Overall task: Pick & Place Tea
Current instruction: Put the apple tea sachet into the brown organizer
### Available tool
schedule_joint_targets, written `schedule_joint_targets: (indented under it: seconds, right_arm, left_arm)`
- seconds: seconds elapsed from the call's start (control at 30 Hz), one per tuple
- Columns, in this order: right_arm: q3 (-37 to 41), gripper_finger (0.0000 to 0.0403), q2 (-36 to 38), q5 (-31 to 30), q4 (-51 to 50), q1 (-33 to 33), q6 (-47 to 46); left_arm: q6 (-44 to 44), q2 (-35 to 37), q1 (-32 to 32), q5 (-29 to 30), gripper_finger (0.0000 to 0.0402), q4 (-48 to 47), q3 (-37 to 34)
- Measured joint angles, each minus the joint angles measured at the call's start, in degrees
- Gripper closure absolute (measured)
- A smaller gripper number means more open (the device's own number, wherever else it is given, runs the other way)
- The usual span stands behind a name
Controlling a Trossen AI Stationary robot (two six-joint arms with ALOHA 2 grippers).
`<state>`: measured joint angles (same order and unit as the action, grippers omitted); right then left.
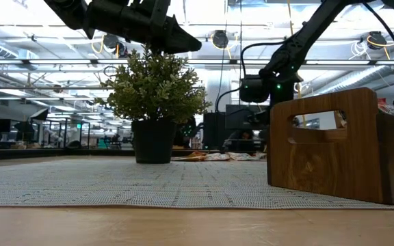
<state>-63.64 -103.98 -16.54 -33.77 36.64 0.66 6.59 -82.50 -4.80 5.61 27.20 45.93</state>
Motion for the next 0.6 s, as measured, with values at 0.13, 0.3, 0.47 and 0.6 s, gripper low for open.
schedule_joint_targets:
  seconds: [0.13, 0.3, 0.47, 0.6]
  right_arm:
    - [0.02, 0.0261, 0.46, -3.52, 0.39, 0.00, 1.44]
    - [0.02, 0.0261, 1.34, -3.94, 7.07, 0.48, 1.73]
    - [0.00, 0.0261, 0.90, 11.19, 14.43, 1.76, -0.05]
    - [0.00, 0.0261, -1.06, 11.72, 14.28, 2.83, -0.98]
  left_arm:
    - [0.00, 0.00, 0.00, 0.00, 0.0366, 0.00, 0.00]
    - [0.00, 0.00, 0.02, 0.00, 0.0366, 0.00, 0.00]
    - [0.00, 0.00, 0.02, 0.00, 0.0366, 0.02, 0.00]
    - [0.00, 0.00, 0.02, 0.01, 0.0366, 0.01, 0.00]
